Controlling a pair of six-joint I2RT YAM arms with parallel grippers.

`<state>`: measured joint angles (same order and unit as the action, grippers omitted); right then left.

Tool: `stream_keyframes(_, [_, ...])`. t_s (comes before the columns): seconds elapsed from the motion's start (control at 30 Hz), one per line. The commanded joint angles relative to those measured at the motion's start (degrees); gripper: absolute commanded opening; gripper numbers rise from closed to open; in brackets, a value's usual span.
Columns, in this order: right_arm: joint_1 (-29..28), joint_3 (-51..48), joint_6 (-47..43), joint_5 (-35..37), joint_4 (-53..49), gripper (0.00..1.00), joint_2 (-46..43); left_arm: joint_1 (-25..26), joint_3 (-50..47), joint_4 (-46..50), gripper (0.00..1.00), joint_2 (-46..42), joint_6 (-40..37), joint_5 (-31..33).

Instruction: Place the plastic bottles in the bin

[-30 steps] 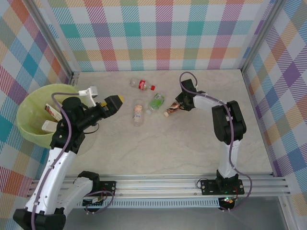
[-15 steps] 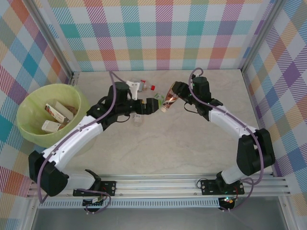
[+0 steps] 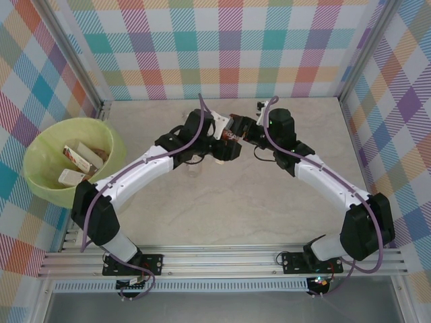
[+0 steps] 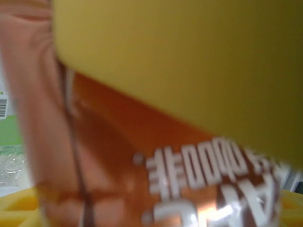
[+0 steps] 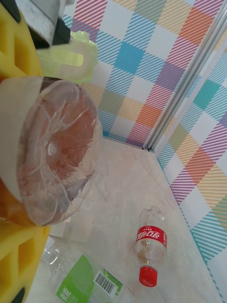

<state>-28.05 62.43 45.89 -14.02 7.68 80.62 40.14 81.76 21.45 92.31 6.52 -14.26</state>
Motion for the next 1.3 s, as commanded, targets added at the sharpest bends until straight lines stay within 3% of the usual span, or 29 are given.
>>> stream_keyframes(0.0, [-0.08,-0.74,-1.06,-0.48,2.16,0.55,-1.34,0.55,2.1,3.52,0.59,0.63,-1.6,0.99])
stream_keyframes(0.23, [-0.08,-0.03,-0.63,-0.52,1.73,0.66,-0.9,0.55,0.91,1.51,0.42,-0.47,-1.1,0.74])
stream_keyframes(0.43, [-0.07,-1.22,-1.21,1.33,1.22,0.79,-2.99,0.48,-0.58,-0.16,0.41,-1.38,0.43,0.65])
stream_keyframes(0.6, [-0.06,-4.38,-1.31,7.57,-0.55,0.96,-7.0,0.53,-3.26,-2.79,0.38,-3.39,1.5,1.47])
stream_keyframes(0.9, [0.15,-11.75,-4.32,24.64,-2.69,1.0,-15.03,0.47,-5.76,-0.5,0.33,-10.02,5.98,14.44])
stream_keyframes(1.27, [0.19,-15.24,-5.62,26.9,-3.98,1.0,-16.15,-3.85,0.67,11.01,0.34,-18.53,4.46,34.42])
